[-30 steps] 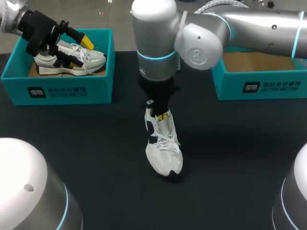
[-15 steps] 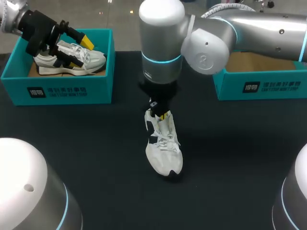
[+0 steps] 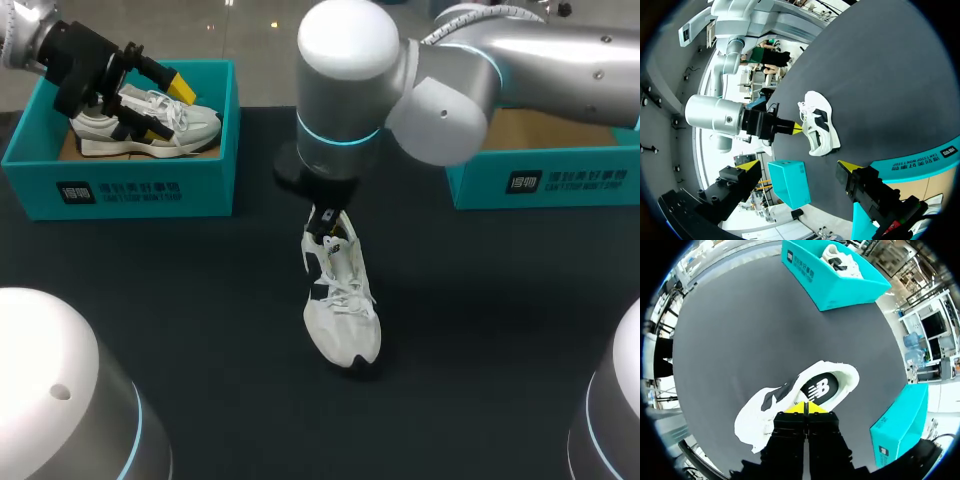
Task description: Take the shoe out of the shoebox, open the shoe tongue, remove and reinsert the insole, then place the shoe into the shoebox
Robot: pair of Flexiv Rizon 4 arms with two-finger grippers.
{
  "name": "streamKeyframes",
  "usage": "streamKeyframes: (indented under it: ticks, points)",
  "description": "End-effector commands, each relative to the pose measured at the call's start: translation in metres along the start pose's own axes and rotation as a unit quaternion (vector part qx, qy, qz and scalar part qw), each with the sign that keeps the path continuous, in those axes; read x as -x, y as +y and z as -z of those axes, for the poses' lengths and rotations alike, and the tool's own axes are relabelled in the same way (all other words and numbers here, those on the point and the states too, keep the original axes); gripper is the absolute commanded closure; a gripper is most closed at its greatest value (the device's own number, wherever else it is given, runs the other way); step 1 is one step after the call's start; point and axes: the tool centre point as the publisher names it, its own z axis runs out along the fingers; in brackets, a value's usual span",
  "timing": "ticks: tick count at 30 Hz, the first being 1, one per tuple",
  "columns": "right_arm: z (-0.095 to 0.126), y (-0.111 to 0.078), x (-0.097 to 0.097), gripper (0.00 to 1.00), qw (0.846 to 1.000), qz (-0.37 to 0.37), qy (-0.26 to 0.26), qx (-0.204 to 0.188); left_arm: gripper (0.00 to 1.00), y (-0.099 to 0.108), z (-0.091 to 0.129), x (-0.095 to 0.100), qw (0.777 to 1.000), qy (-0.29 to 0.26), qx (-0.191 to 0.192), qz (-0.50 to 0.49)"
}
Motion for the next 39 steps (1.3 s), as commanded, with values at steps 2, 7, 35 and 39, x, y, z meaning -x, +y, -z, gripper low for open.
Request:
streamKeyframes:
  ticks: [2,7,35,39]
  points:
    - [-0.009,0.009,0.018,0.91,0.99,0.134,-0.036,-0.005,0.0,-0.001,0.0,0.0,1.0,0.001,0.0,0.0]
    - [-0.005,0.018,0.039,0.62,0.99,0.127,-0.053,-0.018,0.0,-0.001,0.0,0.0,1.0,0.001,0.0,0.0]
    - [-0.058,0.041,0.077,0.15,0.976,0.211,-0.034,-0.039,0.0,-0.001,0.0,0.0,1.0,0.001,0.0,0.0]
    - [-0.06,0.037,0.075,0.07,0.97,0.239,-0.032,-0.038,0.0,-0.001,0.0,0.0,1.0,0.001,0.0,0.0]
